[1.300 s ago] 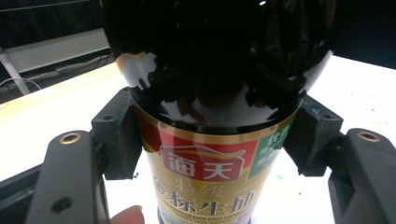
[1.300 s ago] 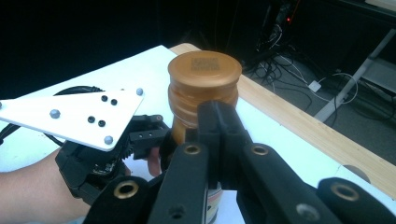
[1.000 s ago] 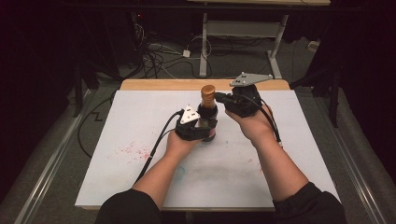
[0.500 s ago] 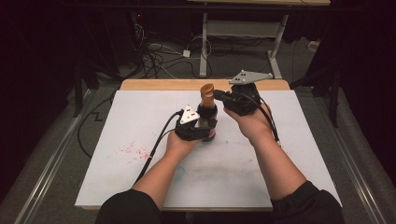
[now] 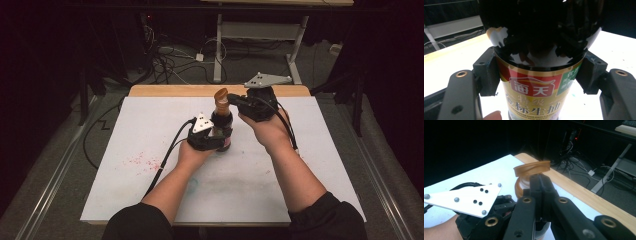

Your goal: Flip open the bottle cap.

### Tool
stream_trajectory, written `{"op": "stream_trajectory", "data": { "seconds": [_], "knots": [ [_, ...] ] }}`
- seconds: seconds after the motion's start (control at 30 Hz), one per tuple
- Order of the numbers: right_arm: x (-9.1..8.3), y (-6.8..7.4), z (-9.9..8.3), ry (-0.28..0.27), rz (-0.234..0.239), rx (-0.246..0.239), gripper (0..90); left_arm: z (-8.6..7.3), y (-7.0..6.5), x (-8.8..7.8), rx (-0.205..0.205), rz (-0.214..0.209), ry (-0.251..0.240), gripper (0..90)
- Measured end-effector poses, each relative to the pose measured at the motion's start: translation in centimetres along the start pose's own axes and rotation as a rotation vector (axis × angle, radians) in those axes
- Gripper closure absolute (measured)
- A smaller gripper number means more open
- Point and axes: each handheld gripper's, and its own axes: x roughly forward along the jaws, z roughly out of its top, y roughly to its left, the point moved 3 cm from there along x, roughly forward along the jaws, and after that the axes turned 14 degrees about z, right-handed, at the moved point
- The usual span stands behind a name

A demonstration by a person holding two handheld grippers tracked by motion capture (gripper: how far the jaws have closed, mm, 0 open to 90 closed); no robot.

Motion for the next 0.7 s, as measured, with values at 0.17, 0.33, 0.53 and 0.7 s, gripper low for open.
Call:
{"op": "stream_trajectory", "data": {
  "seconds": [0.17,0.33,0.53,0.7],
  "knots": [
    [0.0,0.1,0.2,-0.001,0.0,-0.001,90.0,0.0,0.0,0.0,-0.001,0.001,-0.002,29.3],
    [0.1,0.0,0.5,-0.003,-0.001,-0.006,90.0,0.0,0.0,0.0,-0.004,0.002,-0.005,29.3],
    [0.2,0.0,0.8,-0.005,-0.003,-0.009,90.0,0.0,0.0,0.0,-0.005,0.001,-0.004,29.3],
    [0.5,0.0,1.1,-0.007,-0.003,-0.01,90.0,-0.1,0.0,0.0,-0.003,0.0,-0.006,29.3]
  ]
}}
